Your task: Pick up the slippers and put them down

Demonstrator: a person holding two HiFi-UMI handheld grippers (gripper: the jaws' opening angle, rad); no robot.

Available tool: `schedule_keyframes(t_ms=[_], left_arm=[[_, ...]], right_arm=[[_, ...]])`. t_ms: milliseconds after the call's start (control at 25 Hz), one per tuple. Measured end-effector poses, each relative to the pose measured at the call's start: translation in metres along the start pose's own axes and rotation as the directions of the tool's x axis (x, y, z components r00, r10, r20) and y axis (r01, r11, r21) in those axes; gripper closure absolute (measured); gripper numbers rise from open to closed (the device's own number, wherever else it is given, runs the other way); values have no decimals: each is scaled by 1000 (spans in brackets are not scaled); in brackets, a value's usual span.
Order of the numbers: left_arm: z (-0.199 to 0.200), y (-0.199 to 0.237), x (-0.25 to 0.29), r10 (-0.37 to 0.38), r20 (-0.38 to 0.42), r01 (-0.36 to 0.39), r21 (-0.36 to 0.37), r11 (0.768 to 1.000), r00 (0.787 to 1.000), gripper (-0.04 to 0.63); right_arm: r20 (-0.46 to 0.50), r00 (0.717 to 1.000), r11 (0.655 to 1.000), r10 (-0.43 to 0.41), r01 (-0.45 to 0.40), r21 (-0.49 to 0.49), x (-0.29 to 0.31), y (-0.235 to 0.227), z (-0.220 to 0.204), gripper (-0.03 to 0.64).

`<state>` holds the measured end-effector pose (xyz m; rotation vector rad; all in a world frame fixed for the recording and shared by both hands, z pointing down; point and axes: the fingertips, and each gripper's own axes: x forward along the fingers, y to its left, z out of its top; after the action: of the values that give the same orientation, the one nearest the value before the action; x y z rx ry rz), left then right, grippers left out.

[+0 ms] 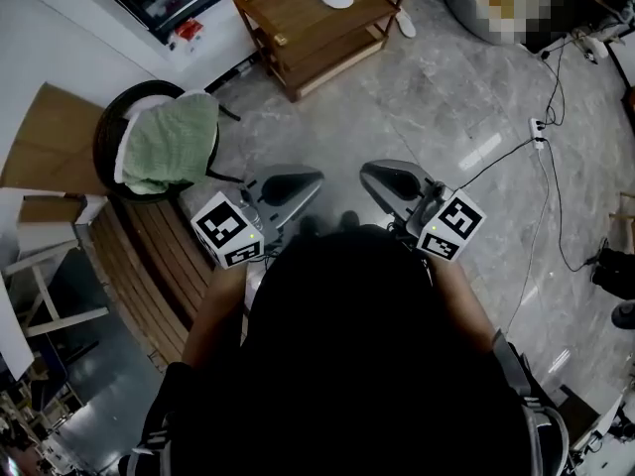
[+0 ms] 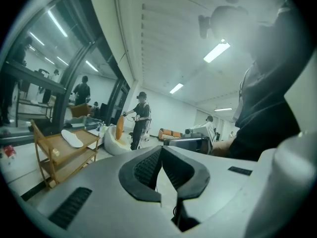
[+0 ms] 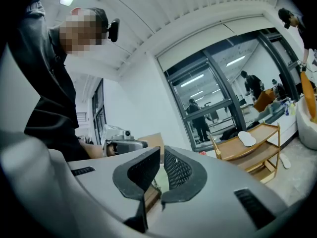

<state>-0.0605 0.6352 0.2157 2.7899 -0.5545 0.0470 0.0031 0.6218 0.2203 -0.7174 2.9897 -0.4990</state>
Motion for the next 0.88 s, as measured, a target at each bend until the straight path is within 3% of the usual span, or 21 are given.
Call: schedule_keyframes(t_ms=[160,680,880], left_arm=[[2,0,6,21,-1,-21,-1,1000,1000,586],[1,7,26,136,-16,-136,-34,990,991,584],[-6,9,29,135,-59,-138,-46,989,989,584]], right_arm=[[70,998,999,-4,1,38,-11,-10,10,583],[96,995,998,30,-35,57,-43,-39,10,583],[102,995,995,16,-25,91,-44,-51,3,583]])
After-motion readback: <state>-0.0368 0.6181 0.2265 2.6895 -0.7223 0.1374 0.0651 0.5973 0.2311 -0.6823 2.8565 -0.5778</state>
